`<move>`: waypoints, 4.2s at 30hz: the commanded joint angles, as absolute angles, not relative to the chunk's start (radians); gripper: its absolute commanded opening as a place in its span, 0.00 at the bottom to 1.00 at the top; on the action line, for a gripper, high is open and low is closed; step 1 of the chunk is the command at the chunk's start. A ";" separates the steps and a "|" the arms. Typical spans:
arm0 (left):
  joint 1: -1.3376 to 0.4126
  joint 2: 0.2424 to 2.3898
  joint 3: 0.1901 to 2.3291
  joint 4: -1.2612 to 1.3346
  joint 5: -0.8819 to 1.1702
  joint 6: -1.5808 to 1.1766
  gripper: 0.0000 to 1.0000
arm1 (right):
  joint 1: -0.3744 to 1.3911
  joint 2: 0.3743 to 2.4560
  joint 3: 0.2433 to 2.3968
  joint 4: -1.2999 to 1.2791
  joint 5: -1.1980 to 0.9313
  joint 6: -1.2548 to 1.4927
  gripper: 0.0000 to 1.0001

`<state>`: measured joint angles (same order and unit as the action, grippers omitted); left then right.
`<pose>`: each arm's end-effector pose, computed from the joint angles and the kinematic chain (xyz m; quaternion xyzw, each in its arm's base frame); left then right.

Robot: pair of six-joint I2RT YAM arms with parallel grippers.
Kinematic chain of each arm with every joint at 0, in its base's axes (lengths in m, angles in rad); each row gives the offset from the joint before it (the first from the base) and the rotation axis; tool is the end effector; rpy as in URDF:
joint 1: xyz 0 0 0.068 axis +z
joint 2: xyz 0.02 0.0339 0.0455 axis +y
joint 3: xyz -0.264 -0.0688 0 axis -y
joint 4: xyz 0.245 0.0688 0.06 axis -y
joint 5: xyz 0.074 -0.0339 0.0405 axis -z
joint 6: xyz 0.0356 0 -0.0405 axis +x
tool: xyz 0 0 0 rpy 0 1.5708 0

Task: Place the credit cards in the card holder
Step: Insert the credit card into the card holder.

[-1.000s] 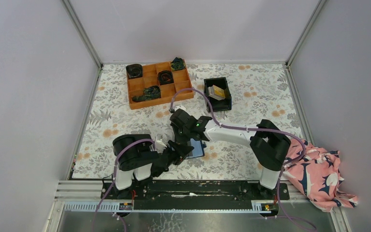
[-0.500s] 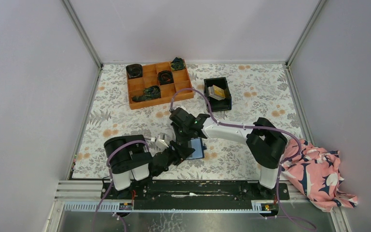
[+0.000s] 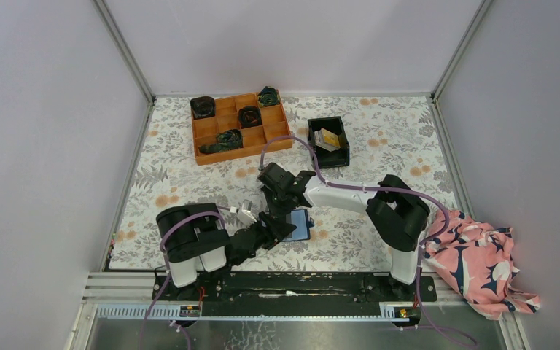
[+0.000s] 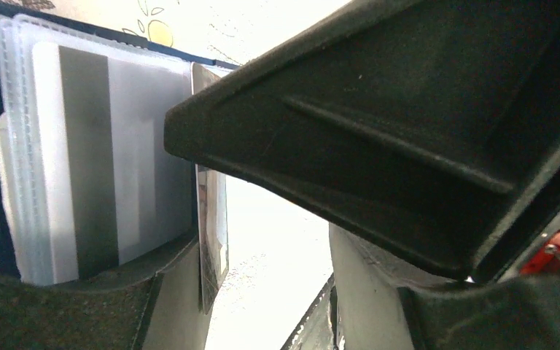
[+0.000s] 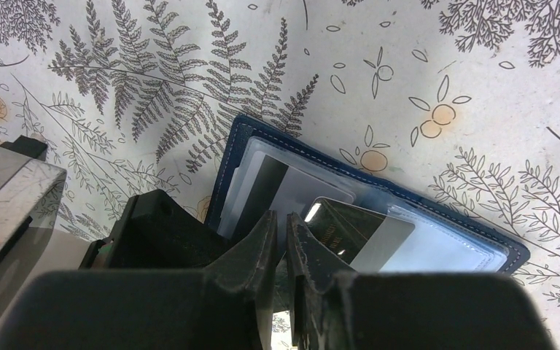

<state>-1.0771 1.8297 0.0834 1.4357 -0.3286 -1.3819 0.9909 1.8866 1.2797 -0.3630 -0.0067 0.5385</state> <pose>0.1079 -0.1763 0.0841 -0.2163 0.7732 -0.5035 0.3191 0.2187 0.3343 0.1836 -0.2152 0.9306 0.2072 0.2113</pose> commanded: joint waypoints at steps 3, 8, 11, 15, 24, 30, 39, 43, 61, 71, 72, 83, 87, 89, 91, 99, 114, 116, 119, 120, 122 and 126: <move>-1.066 1.836 0.073 1.124 -0.341 -1.355 0.64 | 1.008 1.902 1.262 -0.445 -0.081 0.529 0.16; -1.067 1.797 0.072 1.060 -0.348 -1.382 0.65 | 0.999 1.905 1.253 -0.454 -0.077 0.522 0.16; -1.067 1.763 0.074 1.006 -0.360 -1.393 0.65 | 0.995 1.907 1.254 -0.458 -0.078 0.516 0.16; -1.067 1.737 0.065 0.975 -0.376 -1.407 0.66 | 0.994 1.908 1.252 -0.458 -0.078 0.511 0.16; -1.068 1.723 0.069 0.931 -0.383 -1.418 0.67 | 0.990 1.909 1.239 -0.442 -0.102 0.505 0.16; -1.069 1.747 0.092 0.917 -0.369 -1.421 0.67 | 0.990 1.895 1.244 -0.440 -0.125 0.501 0.16; -1.072 1.684 0.088 0.828 -0.407 -1.429 0.67 | 0.990 1.901 1.230 -0.452 -0.132 0.483 0.16; -1.077 1.659 0.107 0.758 -0.421 -1.416 0.67 | 0.990 1.903 1.219 -0.455 -0.137 0.475 0.16; -1.082 1.644 0.151 0.586 -0.439 -1.381 0.69 | 0.988 1.892 1.175 -0.479 -0.136 0.440 0.16; -1.082 1.649 0.152 0.550 -0.428 -1.376 0.69 | 0.989 1.877 1.170 -0.500 -0.131 0.422 0.16; -1.083 1.648 0.151 0.547 -0.428 -1.376 0.69 | 0.988 1.874 1.168 -0.501 -0.130 0.421 0.16; -1.090 1.637 0.148 0.509 -0.428 -1.377 0.69 | 0.988 1.855 1.135 -0.507 -0.133 0.406 0.16; -1.092 1.621 0.149 0.482 -0.439 -1.381 0.69 | 0.988 1.841 1.115 -0.502 -0.136 0.406 0.16; -1.094 1.613 0.155 0.459 -0.444 -1.381 0.69 | 0.988 1.832 1.107 -0.500 -0.137 0.405 0.16; -1.096 1.601 0.159 0.437 -0.445 -1.379 0.69 | 0.988 1.824 1.098 -0.500 -0.134 0.404 0.16; -1.116 1.489 0.176 0.318 -0.463 -1.348 0.69 | 0.988 1.828 1.093 -0.497 -0.138 0.396 0.16; -1.147 1.335 0.167 0.162 -0.471 -1.319 0.68 | 0.984 1.828 1.096 -0.481 -0.158 0.399 0.16; -1.151 1.341 0.166 0.165 -0.473 -1.325 0.68 | 0.984 1.822 1.095 -0.481 -0.158 0.401 0.16; -1.157 1.345 0.169 0.166 -0.476 -1.327 0.68 | 0.984 1.814 1.097 -0.479 -0.163 0.402 0.16; -1.159 1.343 0.170 0.162 -0.479 -1.328 0.68 | 0.984 1.812 1.098 -0.479 -0.166 0.402 0.16; -1.164 1.332 0.172 0.150 -0.487 -1.331 0.67 | 0.985 1.809 1.102 -0.480 -0.167 0.403 0.16; -1.170 1.298 0.169 0.109 -0.515 -1.341 0.63 | 0.984 1.799 1.100 -0.483 -0.178 0.400 0.16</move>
<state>-1.1687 1.2854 0.2192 0.4393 -0.4255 -1.3766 0.9558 1.8187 1.1267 -0.3561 -0.1013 0.4114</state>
